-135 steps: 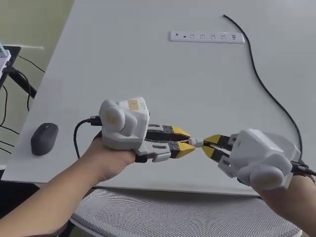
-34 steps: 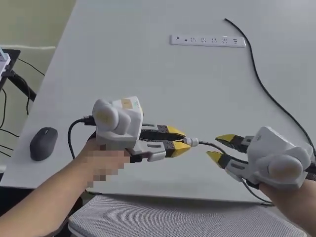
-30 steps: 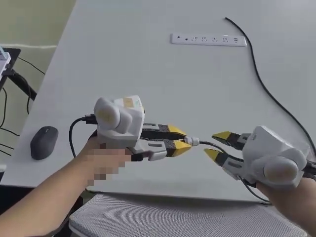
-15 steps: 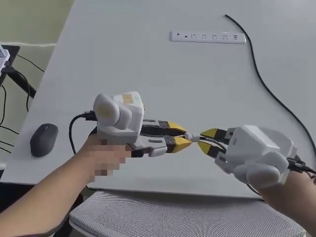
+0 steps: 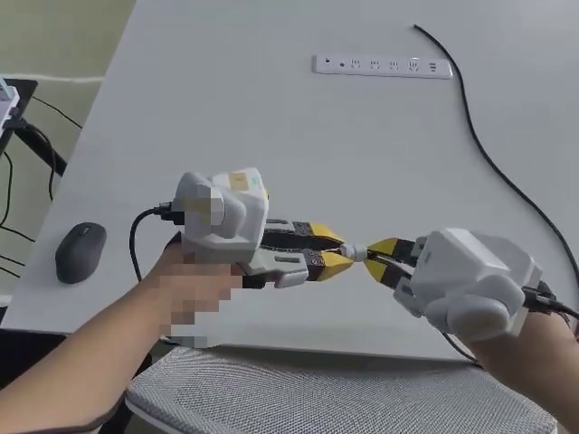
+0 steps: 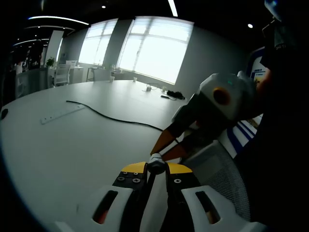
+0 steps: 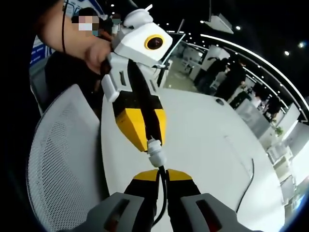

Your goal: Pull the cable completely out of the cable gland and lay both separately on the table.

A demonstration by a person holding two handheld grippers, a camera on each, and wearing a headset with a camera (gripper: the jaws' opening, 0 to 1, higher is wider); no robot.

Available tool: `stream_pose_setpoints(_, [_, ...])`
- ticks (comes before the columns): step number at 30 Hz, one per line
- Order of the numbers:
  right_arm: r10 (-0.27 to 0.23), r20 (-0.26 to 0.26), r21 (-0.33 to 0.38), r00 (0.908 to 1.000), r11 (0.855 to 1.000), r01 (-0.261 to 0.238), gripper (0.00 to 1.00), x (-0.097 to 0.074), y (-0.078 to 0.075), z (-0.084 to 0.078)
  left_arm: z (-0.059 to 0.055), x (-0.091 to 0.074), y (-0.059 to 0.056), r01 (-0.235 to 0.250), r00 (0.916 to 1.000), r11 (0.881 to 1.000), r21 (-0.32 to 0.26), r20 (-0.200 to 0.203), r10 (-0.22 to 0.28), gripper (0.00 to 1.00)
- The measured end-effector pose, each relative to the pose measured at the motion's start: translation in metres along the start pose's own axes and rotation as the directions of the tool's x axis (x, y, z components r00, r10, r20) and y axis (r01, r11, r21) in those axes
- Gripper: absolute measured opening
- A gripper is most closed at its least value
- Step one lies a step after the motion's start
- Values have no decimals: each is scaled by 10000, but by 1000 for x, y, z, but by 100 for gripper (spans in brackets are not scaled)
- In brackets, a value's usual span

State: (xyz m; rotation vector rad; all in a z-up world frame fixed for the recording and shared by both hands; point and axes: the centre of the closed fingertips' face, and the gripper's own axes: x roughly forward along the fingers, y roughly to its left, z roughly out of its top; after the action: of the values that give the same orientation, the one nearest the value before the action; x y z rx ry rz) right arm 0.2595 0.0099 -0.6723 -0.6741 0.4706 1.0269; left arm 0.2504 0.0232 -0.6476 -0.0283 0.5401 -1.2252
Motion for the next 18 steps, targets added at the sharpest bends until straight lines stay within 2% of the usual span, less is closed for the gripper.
stream_pose_setpoints(5, [-160,-105,799,9998,9967,168,0,-1,-8,-10,3,-1,2,-35,9999,9999,107,129,33,15])
stream_pose_setpoints(10, [-305,-165,2111,9994,9769,333,0,-1,-13,-22,4,-1,3,-76,9997,9995,303,219,69,15])
stream_pose_setpoints(13, [-683,-309,3051,9972,9494,745,0,-1,-21,-35,5,-1,4,-109,9996,9991,401,252,99,15])
stream_pose_setpoints(18, [-918,-317,4210,9953,9019,966,0,-3,-30,-52,8,-2,5,-137,9993,9988,463,364,121,15])
